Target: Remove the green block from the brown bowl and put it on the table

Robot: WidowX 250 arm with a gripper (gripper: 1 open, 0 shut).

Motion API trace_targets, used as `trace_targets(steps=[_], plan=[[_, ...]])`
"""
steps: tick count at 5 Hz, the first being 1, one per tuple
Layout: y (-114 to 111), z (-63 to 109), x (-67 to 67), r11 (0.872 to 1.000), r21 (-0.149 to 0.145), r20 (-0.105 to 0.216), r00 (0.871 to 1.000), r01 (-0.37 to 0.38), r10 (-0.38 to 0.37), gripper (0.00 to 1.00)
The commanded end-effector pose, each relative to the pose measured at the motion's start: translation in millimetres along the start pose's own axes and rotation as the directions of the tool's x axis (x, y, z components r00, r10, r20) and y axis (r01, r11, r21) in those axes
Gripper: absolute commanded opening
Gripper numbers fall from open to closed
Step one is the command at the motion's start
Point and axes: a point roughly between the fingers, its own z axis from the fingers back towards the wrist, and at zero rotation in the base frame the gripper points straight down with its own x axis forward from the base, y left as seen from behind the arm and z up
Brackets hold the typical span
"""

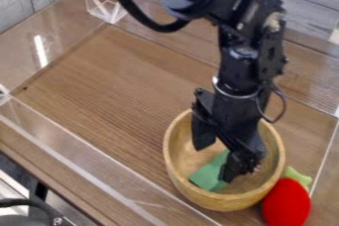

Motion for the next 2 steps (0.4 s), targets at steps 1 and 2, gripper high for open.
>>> trace_targets(steps=[1,2], plan=[[5.2,10.2,7.3,1.0,0.004,0.092,0.996,-0.006,0.006,1.0],[6.8,8.0,10.2,1.0,0.007,0.118,0.993,-0.008,0.007,1.0]])
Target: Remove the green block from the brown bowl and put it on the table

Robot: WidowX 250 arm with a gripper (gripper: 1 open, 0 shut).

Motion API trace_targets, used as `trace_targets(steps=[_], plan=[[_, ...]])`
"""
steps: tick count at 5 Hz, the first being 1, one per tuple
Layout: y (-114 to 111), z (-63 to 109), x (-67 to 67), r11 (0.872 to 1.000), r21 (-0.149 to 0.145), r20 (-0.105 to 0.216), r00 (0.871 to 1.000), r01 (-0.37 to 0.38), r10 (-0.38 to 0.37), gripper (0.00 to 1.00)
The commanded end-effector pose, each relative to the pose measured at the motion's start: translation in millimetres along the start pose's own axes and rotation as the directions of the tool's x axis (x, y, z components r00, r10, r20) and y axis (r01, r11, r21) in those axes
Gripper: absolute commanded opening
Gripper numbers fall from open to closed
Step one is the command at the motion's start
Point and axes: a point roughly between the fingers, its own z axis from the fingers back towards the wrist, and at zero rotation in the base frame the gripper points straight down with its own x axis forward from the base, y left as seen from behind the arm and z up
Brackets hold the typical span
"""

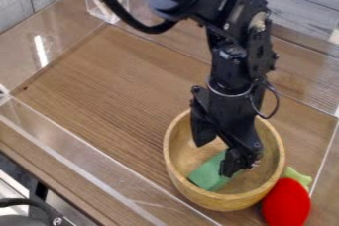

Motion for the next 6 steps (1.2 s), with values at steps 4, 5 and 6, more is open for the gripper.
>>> trace_targets(steps=[4,5,6], plan=[[-21.5,41.8,12.7,0.997,0.028,0.093,0.994,-0.068,0.065,1.0],[-12.4,72.3,19.8,0.991,0.069,0.133,0.986,-0.113,0.104,1.0],[1.2,97.6,23.1,0.982,0.099,0.174,0.975,-0.159,0.14,1.0]])
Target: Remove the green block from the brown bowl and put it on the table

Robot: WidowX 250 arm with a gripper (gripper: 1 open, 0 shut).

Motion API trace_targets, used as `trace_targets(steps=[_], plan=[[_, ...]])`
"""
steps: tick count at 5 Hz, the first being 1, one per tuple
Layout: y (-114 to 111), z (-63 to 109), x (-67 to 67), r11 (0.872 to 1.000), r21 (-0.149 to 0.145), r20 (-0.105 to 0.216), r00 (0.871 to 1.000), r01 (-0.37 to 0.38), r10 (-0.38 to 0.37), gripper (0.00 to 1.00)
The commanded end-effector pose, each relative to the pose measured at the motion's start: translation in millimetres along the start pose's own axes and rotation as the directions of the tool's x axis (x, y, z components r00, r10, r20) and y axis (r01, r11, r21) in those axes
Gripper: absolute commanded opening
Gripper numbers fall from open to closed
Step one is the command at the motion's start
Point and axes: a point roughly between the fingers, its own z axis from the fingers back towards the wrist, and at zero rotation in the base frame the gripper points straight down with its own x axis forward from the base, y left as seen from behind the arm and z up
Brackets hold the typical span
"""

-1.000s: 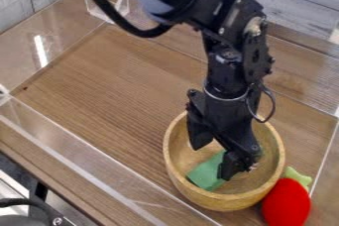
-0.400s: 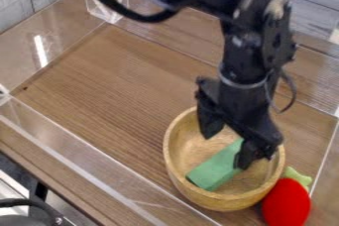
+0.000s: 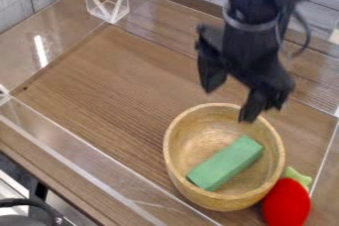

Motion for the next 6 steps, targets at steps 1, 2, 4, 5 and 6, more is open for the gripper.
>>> trace_targets(steps=[1,2,4,5,6], plan=[[21.4,22.4,21.8,0.999,0.019,0.097,0.995,-0.038,0.036,1.0],[37.0,29.1,38.2,0.997,0.034,0.122,0.99,-0.072,0.068,1.0],[18.4,20.2,26.1,0.991,-0.043,0.12,0.986,0.125,-0.12,1.0],[14.4,19.9,27.0,0.988,-0.054,0.124,0.983,0.144,-0.137,1.0],[9.4,17.9,28.1,0.985,-0.067,0.123,0.981,0.162,-0.153,1.0]])
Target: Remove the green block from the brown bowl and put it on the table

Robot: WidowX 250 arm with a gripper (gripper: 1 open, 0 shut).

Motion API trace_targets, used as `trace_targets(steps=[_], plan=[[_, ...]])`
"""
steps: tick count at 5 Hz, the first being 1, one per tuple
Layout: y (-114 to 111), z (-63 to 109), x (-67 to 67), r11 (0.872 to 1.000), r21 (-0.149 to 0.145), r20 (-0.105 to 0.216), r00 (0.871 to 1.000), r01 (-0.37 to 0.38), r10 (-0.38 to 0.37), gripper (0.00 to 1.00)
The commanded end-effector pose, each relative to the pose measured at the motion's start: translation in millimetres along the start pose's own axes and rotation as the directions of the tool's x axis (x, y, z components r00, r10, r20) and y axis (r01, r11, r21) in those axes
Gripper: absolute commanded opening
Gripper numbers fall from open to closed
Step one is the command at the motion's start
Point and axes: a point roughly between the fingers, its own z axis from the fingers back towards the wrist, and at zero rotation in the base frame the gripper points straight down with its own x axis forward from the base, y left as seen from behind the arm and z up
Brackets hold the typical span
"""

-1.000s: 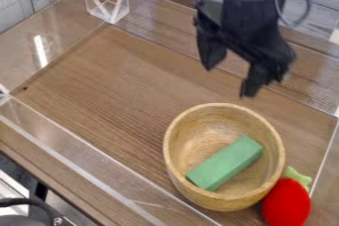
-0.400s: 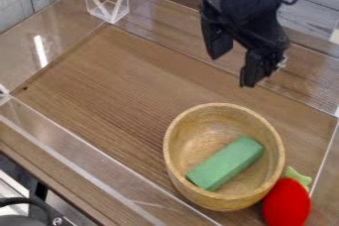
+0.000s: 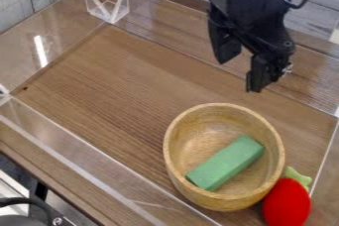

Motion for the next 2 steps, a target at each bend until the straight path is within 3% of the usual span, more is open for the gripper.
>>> trace_targets(steps=[1,2], plan=[[4.7,11.3,4.3,1.0,0.0,0.039,0.999,-0.014,0.014,1.0],[8.7,11.0,2.3,0.999,-0.008,0.033,0.999,-0.034,0.034,1.0]])
